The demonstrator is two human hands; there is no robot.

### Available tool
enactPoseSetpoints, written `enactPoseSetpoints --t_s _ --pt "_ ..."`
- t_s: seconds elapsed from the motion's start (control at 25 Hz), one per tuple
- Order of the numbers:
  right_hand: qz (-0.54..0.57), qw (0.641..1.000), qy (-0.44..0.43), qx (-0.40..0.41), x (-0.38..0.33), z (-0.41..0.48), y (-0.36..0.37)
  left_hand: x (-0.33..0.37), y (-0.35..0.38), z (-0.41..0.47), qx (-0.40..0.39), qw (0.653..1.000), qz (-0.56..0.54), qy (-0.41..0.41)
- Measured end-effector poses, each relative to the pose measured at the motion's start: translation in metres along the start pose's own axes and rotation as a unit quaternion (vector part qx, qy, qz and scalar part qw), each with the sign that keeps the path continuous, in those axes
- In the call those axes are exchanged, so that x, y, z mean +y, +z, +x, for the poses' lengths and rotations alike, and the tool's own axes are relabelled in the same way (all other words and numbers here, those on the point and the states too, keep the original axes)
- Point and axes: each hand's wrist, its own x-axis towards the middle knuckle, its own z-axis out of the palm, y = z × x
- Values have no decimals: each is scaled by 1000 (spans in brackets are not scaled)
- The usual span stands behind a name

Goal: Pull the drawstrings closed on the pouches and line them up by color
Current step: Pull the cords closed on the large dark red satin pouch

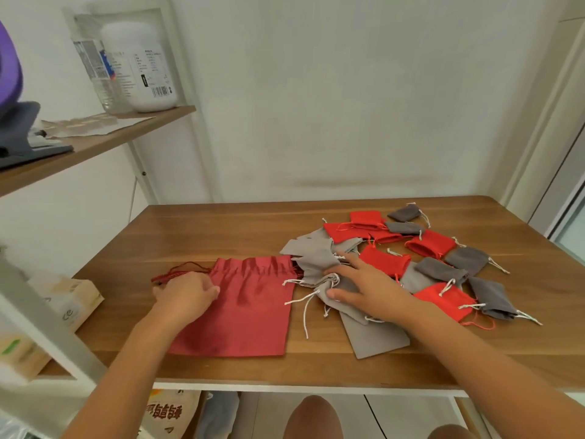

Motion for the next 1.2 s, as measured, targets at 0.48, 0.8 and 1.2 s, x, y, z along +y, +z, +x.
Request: enactPoseSetpoints --t_s 0.48,0.8,1.2 --pt "43 997 38 -45 5 -2 -14 51 -41 -3 -26 792 -601 -104" --pt "89 994 57 -25 -12 -3 -37 96 -140 -1 32 605 -794 57" --pt "705 695 138 20 -43 -3 -130 182 -159 -22 -128 647 -727 191"
